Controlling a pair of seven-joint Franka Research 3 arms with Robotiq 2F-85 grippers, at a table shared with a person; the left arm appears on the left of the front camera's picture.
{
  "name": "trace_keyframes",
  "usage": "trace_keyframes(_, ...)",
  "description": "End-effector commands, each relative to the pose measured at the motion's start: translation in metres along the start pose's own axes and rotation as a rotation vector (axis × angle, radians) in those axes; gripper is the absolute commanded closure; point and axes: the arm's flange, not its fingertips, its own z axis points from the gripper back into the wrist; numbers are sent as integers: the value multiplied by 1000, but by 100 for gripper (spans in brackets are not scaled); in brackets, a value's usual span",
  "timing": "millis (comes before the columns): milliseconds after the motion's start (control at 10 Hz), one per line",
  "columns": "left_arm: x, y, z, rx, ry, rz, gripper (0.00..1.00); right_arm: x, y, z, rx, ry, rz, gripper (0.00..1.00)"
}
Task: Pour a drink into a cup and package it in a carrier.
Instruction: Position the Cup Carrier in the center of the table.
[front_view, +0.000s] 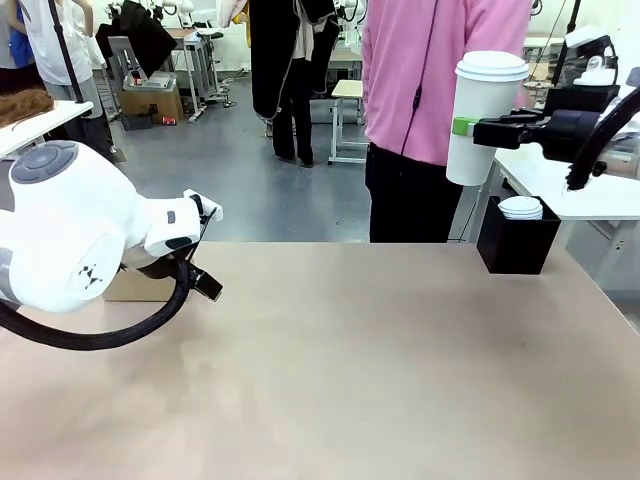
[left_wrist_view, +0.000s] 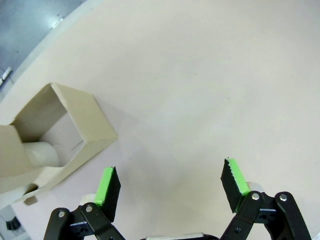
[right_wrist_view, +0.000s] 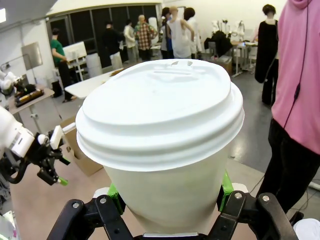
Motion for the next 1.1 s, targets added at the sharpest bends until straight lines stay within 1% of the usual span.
trace_keyframes(0,19,2,41,20,31,50,0,1,0,-1,8,-7,-6,20)
trace_keyframes(200,40,6,89,42,42,107,0,1,0,-1,8,-7,-6,20)
trace_keyframes(300,56,13,117,50,51,145,0,1,0,-1,8,-7,-6,20)
trace_keyframes(500,83,36,152,115,57,231,0,1,0,-1,8,-7,-6,20)
trace_keyframes(700,111,82,156,138,88,352,0,1,0,-1,8,-7,-6,20)
trace_keyframes(1000,128,143,129,165,156,475,0,1,0,-1,8,-7,-6,20)
